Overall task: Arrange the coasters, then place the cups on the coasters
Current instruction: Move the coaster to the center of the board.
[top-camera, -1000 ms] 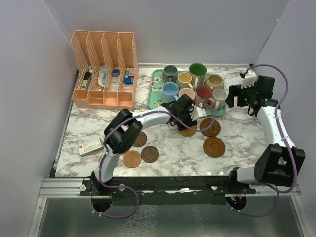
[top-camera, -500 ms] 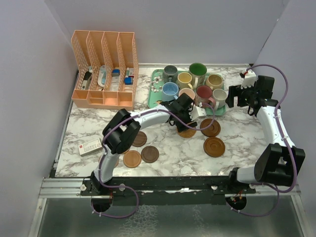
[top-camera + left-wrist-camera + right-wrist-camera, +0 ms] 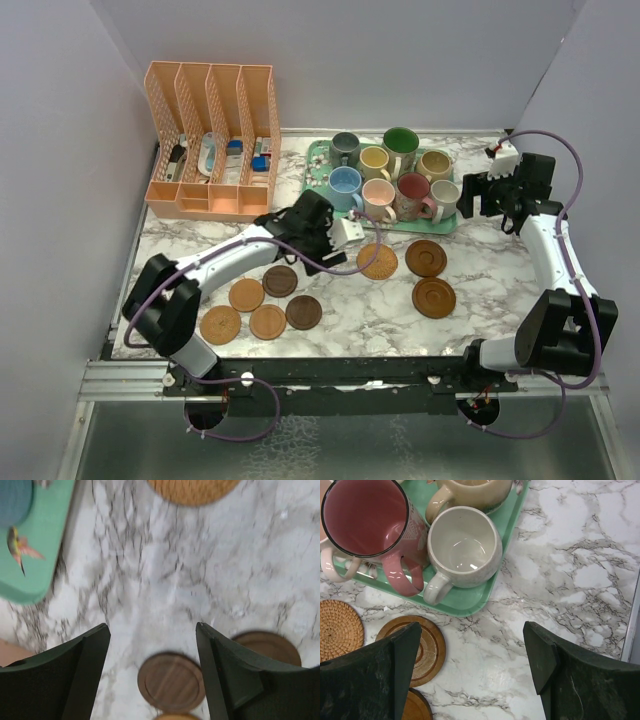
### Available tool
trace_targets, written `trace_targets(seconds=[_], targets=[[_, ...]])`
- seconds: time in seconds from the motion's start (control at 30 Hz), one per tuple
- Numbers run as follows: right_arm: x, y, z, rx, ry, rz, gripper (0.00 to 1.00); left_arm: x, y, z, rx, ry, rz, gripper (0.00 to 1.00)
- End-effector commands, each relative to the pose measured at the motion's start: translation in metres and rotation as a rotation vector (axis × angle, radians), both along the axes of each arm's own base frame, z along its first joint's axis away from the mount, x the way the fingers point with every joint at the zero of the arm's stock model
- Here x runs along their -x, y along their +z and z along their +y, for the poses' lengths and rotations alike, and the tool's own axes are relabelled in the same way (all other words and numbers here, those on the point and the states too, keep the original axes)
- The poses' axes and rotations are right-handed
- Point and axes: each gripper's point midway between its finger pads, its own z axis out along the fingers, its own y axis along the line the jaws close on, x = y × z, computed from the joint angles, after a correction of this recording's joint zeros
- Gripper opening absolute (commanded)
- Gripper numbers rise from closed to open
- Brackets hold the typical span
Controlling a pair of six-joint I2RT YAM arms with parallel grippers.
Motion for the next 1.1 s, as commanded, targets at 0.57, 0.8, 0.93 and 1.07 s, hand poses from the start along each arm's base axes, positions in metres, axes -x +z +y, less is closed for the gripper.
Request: trace_targets(seconds=[0.57, 0.8, 0.93, 1.07], targets=[[0.003, -0.003, 0.006, -0.019, 0.034, 0.018, 0.84, 0.015, -0.035, 0.127, -0.17, 0.269, 0.018, 0.8], [0.003, -0.001, 0.007, -0.019, 0.038, 0.012, 0.84, -0.007, -0.044, 0.143, -0.19, 0.323, 0.031, 0.77], [0.003, -0.001, 0.007, -0.019, 0.038, 0.013, 0.84, 0.01, -0.041, 0.16, -0.211, 0.287, 0.049, 0.78], [0.004, -0.001, 0.008, -0.026, 0.045, 0.015, 0.84, 0.036, -0.037, 0.19, -0.275, 0.254, 0.084, 0.78]])
